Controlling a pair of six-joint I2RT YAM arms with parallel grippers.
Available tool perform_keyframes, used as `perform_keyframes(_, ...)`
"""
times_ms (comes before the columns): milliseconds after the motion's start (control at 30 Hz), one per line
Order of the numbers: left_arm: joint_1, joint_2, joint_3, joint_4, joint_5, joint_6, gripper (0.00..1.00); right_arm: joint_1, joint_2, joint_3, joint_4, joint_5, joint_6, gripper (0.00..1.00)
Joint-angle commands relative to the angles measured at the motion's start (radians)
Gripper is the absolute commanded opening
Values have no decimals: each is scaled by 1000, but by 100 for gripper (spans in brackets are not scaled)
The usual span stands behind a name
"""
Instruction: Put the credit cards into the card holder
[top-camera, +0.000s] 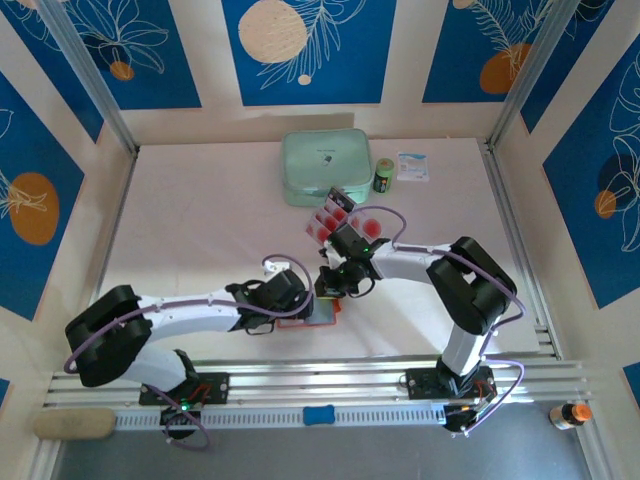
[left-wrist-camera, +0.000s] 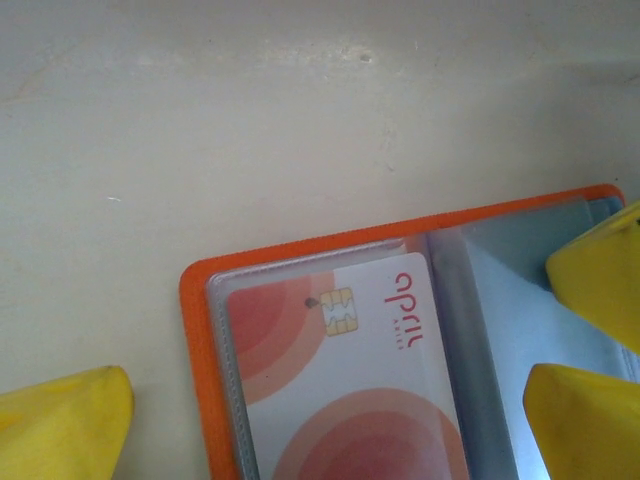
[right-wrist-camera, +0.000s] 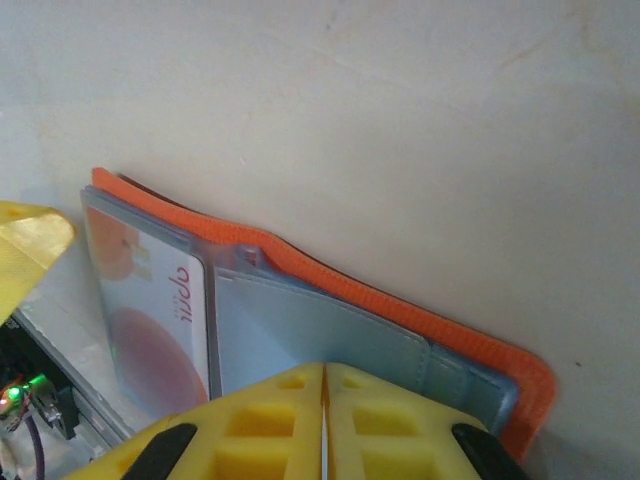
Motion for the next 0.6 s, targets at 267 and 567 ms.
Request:
perform_keyframes(267, -9, 17, -1, 37, -4, 21, 100, -4, 23, -11, 32, -57, 39, 8)
perform_keyframes(567, -14, 23, -19, 52, -4, 12, 100, -4, 5, -2, 18, -56, 35, 8)
